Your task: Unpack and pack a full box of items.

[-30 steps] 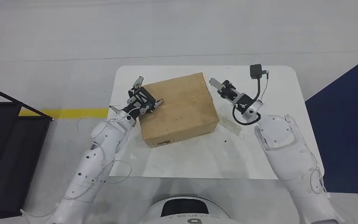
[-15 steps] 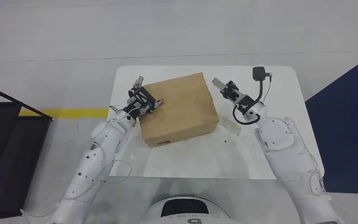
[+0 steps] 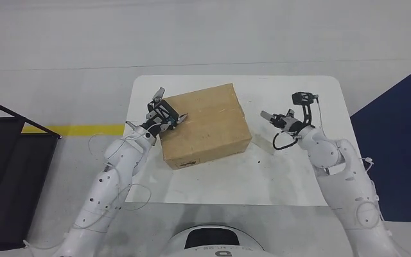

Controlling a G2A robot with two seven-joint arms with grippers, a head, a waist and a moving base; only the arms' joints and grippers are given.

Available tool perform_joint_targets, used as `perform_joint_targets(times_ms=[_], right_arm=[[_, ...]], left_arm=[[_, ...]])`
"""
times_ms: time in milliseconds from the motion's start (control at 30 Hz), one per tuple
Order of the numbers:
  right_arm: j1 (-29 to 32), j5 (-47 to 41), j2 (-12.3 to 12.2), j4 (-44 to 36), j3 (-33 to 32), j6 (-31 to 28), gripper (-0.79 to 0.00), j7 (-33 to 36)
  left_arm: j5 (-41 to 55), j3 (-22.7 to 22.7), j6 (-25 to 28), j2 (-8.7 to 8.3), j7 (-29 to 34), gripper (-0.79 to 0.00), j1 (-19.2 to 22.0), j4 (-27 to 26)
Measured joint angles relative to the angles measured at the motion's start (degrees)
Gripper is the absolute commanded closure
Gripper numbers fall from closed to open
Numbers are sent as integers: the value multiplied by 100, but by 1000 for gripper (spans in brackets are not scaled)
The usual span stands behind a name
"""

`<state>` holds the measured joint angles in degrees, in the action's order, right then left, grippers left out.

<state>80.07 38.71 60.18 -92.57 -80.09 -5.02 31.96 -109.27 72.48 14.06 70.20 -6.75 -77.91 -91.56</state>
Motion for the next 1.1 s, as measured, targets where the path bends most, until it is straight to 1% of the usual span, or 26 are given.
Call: perform_joint_targets(times_ms=[100, 233, 333, 433, 667, 733, 833, 900, 1000, 1100], right_arm=[[44, 550, -7, -121, 251, -109, -785, 282], [29, 856, 8, -196, 498, -205, -785, 411], [-82, 799, 40, -148, 616, -174, -785, 386], [-272, 699, 80, -62, 786, -276, -785, 389], [-886, 21, 186, 460, 1036, -687, -785, 369], [-1075, -137, 219, 646, 1094, -693, -785, 329], [-1338, -409, 283, 908, 1159, -567, -785, 112], [-1451, -492, 322, 1024, 1185, -376, -785, -123], [-1501, -510, 374, 1055, 1214, -48, -785, -542], [-1444, -577, 405, 946, 1198, 95, -785, -916]], left_arm=[[0, 0, 0, 0, 0, -785, 0, 0], [0, 0, 0, 0, 0, -785, 0, 0], [0, 0, 0, 0, 0, -785, 0, 0], [0, 0, 0, 0, 0, -785, 0, 0], [0, 0, 0, 0, 0, -785, 0, 0], [0, 0, 0, 0, 0, -785, 0, 0], [0, 0, 0, 0, 0, -785, 0, 0], [0, 0, 0, 0, 0, -785, 0, 0], [0, 0, 0, 0, 0, -785, 0, 0], [0, 0, 0, 0, 0, -785, 0, 0]])
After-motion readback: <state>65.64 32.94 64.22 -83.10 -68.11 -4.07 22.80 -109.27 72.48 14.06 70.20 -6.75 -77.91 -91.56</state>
